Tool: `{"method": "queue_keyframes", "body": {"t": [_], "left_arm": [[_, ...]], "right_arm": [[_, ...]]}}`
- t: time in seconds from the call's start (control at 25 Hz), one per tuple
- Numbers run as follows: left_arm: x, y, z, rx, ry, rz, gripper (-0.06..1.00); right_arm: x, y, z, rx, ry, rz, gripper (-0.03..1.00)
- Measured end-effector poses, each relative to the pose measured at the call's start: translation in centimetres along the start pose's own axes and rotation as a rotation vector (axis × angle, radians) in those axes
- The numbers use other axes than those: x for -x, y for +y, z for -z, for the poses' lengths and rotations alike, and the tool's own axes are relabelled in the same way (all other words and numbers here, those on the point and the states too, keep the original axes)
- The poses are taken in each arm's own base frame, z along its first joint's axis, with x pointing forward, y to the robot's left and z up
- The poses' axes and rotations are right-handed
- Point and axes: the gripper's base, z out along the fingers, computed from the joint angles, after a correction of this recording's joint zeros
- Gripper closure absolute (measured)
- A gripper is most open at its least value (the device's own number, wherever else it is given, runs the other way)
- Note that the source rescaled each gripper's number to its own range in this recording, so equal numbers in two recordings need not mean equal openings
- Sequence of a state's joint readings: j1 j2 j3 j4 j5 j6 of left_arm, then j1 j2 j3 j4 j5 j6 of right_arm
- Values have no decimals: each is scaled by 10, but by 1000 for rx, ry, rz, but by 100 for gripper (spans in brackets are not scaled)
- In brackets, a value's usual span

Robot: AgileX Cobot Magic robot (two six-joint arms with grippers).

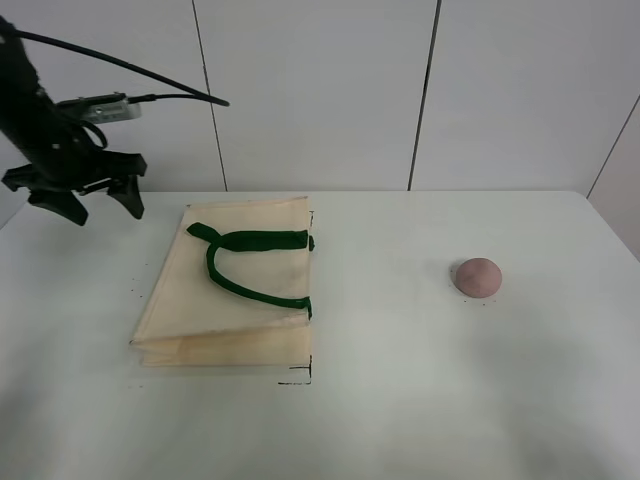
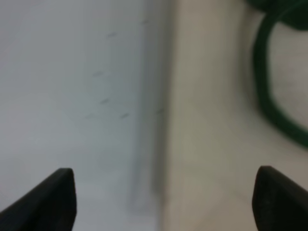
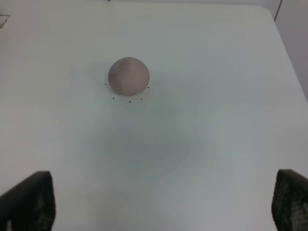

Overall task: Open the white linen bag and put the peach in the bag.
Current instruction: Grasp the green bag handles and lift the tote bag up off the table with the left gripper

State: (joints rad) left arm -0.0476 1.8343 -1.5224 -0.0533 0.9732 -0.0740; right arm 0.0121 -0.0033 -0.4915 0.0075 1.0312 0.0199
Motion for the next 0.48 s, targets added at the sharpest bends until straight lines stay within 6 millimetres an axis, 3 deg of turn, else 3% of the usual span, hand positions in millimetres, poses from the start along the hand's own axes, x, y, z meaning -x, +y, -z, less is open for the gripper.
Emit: {"method": "queue_keyframes", "body": {"t": [0.28,0.36,0.48], "left_arm": [[19,-88,-39,4,18,-54,-6],[18,-103,-55,14,41,-72,-6],[15,-110,-82,32,95,-66,-6]], "right_arm": [[0,0,0,0,0,0,-3],[0,0,0,0,0,0,-3],[0,0,0,0,0,0,-3]]}}
